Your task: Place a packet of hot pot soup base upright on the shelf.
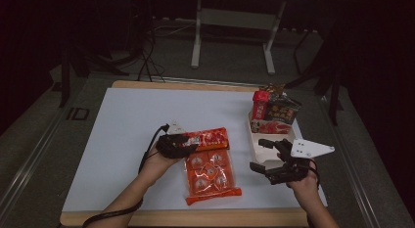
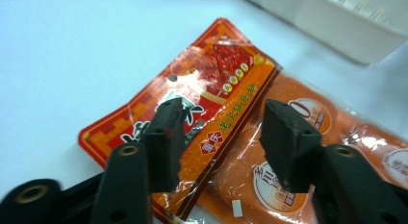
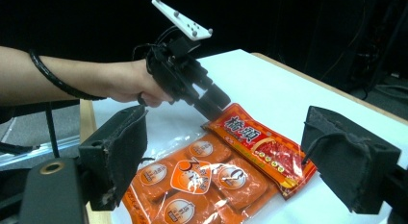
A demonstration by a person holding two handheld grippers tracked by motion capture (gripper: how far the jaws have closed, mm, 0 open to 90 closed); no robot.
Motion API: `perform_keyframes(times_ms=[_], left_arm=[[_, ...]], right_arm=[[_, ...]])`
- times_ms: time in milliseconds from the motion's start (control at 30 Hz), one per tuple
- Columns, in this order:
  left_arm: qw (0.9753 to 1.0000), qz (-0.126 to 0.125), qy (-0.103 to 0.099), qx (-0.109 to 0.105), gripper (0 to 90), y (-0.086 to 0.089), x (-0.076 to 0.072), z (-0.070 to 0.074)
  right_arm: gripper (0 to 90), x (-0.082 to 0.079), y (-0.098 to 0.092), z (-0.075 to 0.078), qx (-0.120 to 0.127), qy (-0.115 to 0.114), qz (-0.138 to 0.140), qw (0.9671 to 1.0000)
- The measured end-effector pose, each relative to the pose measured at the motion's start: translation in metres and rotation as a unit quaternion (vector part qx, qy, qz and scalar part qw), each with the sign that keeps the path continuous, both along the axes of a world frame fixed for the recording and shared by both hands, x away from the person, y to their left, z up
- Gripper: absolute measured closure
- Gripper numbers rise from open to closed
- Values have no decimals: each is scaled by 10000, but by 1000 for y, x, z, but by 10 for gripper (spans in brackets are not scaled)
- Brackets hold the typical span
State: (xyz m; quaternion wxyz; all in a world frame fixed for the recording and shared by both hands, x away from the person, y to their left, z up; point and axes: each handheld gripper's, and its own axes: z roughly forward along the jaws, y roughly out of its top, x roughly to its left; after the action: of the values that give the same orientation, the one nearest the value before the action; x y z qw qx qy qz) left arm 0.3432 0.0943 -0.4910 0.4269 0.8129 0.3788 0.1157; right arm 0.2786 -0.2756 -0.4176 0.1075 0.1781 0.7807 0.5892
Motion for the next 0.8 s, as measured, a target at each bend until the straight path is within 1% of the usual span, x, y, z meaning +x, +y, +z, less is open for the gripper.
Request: perform_keyframes(times_ms=[167,200,300,333,400,433,467,500,533,600,633,667,733,767,800], left_arm=[[9997,179,-112,-87,358,13,0,6],[9995,262,-136,-56,342,16,1,7],[9990,428,-100,-79,282,23,5,4],[9987,474,-106,-129,280,26,7,2],[9982,555,-40,-224,273,32,11,-2],[9979,599,-28,-229,255,34,13,-4],[9976,668,-27,-190,254,36,15,-6],[9976,655,13,-245,254,38,17,-8],[9974,689,27,-204,254,39,20,-11],[9971,723,122,-202,254,41,25,-16],[9968,771,135,-176,255,42,27,-18],[9968,760,151,-202,258,42,29,-20],[9965,799,196,-177,273,41,33,-25],[9966,758,253,-205,274,40,35,-27],[9963,777,313,-191,274,39,37,-29]], right_arm=[[154,-1,2,-1,-101,-61,-37,9999],[152,-1,3,-1,-113,-58,-42,9999],[147,-1,3,-1,-133,-35,-64,9999],[144,-2,3,-1,-129,-30,-80,9999],[143,-1,3,-1,-123,0,-86,9999],[144,-2,3,-1,-128,-10,-91,9999],[143,-2,3,-1,-139,-12,-93,9999],[143,-1,3,-1,-151,-5,-94,9998],[143,-1,3,-2,-153,2,-89,9998],[144,-1,4,-2,-166,18,-69,9998],[144,-1,4,-2,-175,21,-68,9998],[144,-1,4,-3,-182,20,-62,9998],[143,-2,5,-3,-192,30,-42,9998],[144,-2,5,-3,-202,32,-43,9998],[144,-1,5,-4,-211,36,-43,9998]])
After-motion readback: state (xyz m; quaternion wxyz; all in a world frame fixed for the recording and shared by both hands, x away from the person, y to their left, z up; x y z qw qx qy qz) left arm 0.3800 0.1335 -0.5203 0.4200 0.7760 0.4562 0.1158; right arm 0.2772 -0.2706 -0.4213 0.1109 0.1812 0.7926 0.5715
